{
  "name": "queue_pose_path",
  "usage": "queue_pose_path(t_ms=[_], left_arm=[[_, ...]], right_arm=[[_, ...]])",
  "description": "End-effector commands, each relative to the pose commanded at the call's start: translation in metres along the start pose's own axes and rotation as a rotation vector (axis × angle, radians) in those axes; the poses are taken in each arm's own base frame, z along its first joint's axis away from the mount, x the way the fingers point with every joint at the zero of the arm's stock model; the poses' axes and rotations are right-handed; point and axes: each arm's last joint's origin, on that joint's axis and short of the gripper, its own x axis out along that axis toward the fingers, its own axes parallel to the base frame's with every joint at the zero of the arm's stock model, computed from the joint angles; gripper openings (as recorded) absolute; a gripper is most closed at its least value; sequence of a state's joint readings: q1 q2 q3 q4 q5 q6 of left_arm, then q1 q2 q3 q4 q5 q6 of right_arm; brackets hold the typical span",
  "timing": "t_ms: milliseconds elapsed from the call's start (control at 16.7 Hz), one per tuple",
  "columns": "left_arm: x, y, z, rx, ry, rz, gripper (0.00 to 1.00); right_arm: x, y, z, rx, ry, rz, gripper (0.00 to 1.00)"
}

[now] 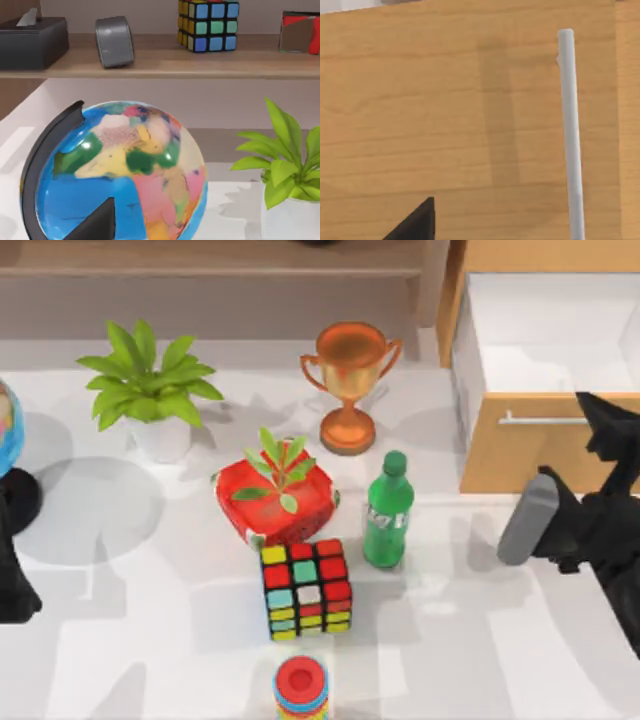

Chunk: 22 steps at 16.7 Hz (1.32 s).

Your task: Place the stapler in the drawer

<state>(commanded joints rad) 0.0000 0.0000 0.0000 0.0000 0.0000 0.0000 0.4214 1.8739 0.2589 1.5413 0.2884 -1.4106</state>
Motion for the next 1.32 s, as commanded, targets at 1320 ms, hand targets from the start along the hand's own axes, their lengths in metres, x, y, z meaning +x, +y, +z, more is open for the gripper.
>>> queue_pose_path(t_ms=[1320], left_arm=[[0.000, 0.000, 0.000, 0.000, 0.000, 0.000, 1.00]], right_arm=[[0.018, 0.003, -0.028, -0.120, 0.157, -0.077, 1.00]])
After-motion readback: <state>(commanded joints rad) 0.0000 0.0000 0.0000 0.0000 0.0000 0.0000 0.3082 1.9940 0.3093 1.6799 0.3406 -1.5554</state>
